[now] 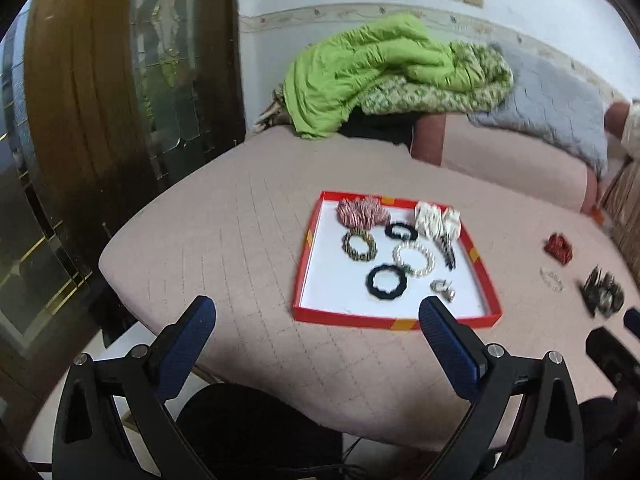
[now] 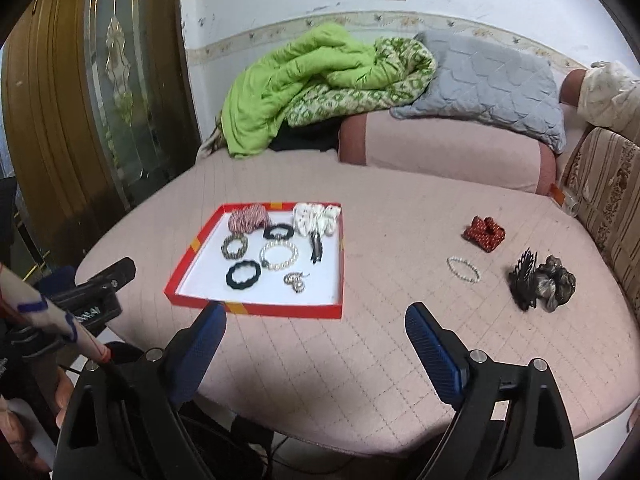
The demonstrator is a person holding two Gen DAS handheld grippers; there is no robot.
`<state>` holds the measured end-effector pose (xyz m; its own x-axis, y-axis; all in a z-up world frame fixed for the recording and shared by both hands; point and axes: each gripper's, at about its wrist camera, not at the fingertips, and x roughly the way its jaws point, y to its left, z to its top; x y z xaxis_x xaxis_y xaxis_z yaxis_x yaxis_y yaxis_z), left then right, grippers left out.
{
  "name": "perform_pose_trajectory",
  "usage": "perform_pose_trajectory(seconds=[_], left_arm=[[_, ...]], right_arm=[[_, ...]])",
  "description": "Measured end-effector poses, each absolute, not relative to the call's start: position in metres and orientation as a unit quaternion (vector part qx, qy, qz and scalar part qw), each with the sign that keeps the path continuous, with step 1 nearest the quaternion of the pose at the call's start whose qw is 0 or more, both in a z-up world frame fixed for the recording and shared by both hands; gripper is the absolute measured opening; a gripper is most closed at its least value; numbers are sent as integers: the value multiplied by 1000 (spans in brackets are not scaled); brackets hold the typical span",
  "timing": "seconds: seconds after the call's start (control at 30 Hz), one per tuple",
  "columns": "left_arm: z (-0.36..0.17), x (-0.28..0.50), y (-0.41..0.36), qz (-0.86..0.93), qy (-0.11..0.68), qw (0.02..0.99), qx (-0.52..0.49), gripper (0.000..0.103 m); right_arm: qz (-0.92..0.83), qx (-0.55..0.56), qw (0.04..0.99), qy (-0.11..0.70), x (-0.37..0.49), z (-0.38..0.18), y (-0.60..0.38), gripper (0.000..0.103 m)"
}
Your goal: Organize jewelry
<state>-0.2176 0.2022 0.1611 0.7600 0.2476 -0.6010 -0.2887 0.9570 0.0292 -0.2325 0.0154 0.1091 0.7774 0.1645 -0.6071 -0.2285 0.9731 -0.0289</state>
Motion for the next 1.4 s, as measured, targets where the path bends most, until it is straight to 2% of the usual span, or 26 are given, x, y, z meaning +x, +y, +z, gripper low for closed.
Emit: perform_pose_trajectory(seconds=[1.4], left_arm=[[134, -200, 210, 157, 344, 925, -17, 101]], right_arm=[[121, -71, 925, 353, -211, 74, 35, 94]])
